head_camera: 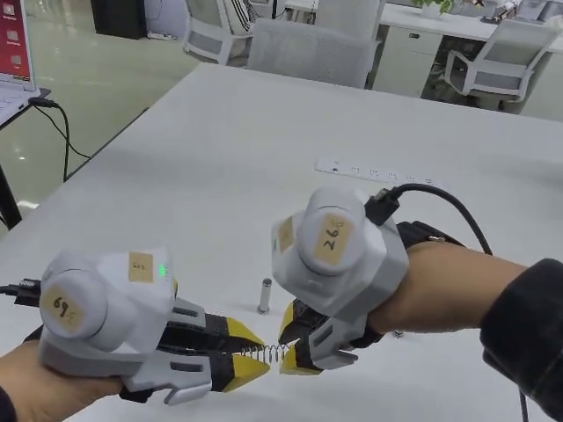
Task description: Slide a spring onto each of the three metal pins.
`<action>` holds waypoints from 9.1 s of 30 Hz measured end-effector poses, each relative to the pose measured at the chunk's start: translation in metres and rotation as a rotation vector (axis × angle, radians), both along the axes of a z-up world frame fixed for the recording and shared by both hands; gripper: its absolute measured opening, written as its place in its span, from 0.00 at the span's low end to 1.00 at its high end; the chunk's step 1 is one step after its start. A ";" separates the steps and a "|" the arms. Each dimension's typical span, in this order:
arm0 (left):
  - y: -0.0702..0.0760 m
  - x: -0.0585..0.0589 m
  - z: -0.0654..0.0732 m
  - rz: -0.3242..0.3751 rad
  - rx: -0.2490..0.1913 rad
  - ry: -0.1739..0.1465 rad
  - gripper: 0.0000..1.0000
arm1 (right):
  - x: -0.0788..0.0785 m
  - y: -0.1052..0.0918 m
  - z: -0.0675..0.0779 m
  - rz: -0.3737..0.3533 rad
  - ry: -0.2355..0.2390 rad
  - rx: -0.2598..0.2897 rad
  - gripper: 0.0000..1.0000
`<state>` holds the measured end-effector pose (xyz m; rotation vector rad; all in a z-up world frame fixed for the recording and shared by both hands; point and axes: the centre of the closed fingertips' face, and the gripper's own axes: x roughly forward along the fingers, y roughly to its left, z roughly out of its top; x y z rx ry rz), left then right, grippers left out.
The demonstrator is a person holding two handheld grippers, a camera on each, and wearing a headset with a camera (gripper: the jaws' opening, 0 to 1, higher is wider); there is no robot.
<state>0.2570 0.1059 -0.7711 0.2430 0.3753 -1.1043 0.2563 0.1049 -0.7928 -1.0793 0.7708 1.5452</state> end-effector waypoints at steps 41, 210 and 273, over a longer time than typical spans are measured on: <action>0.001 0.002 -0.003 0.015 -0.008 0.015 0.03 | -0.011 0.026 0.032 0.024 -0.009 0.100 0.08; 0.038 0.042 0.008 0.273 -0.115 -0.052 0.47 | 0.108 0.030 -0.054 -0.049 -0.061 -0.140 0.08; 0.028 0.033 0.002 0.212 -0.083 -0.029 0.50 | 0.071 -0.004 -0.044 -0.241 -0.039 -0.003 0.14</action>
